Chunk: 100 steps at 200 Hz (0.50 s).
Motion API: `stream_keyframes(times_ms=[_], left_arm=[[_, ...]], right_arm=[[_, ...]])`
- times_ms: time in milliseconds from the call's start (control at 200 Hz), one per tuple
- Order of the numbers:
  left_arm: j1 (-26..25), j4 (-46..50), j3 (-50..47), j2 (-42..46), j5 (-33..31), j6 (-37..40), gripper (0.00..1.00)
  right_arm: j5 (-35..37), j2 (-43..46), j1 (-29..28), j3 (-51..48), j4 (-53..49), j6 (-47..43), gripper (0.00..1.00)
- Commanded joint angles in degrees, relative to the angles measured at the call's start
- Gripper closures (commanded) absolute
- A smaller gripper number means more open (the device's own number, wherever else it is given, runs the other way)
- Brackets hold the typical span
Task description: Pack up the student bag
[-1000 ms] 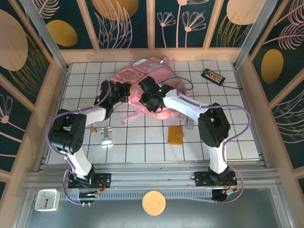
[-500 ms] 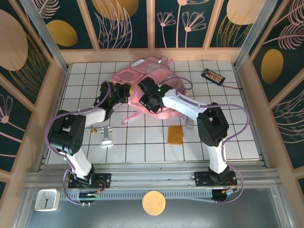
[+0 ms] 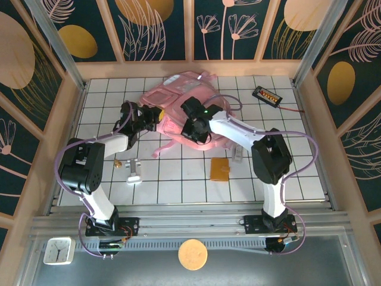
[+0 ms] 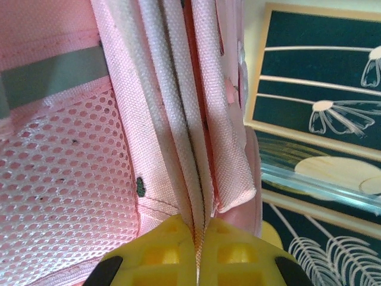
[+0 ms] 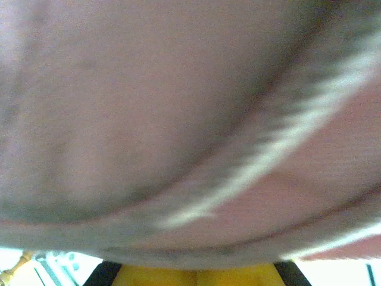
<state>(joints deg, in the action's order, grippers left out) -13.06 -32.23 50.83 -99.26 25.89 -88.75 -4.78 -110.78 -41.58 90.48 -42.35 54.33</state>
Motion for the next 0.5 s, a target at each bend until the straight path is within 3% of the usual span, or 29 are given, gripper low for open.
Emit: stream_keyframes(times_ms=[0,290,480,495], left_arm=[[4.5,-1.8,4.5,0.1,-1.4,3.7,1.0],[6.9,6.0,14.1,-5.4,1.9,11.5,1.0],[7.7,9.4,21.0,-9.2,6.1,15.1,1.0],[7.6,9.9,21.2,-9.2,6.3,15.5,0.94]], right_arm=[[-0.5,4.5,5.2,-4.6,-9.9,-7.2,1.0],[-7.6,5.0,12.9,-3.6,-11.6,-23.5,1.0],[-13.7,3.0,12.1,0.9,-8.9,-25.5,1.0],[-14.0,2.8,11.9,1.7,-8.6,-25.3,1.0]])
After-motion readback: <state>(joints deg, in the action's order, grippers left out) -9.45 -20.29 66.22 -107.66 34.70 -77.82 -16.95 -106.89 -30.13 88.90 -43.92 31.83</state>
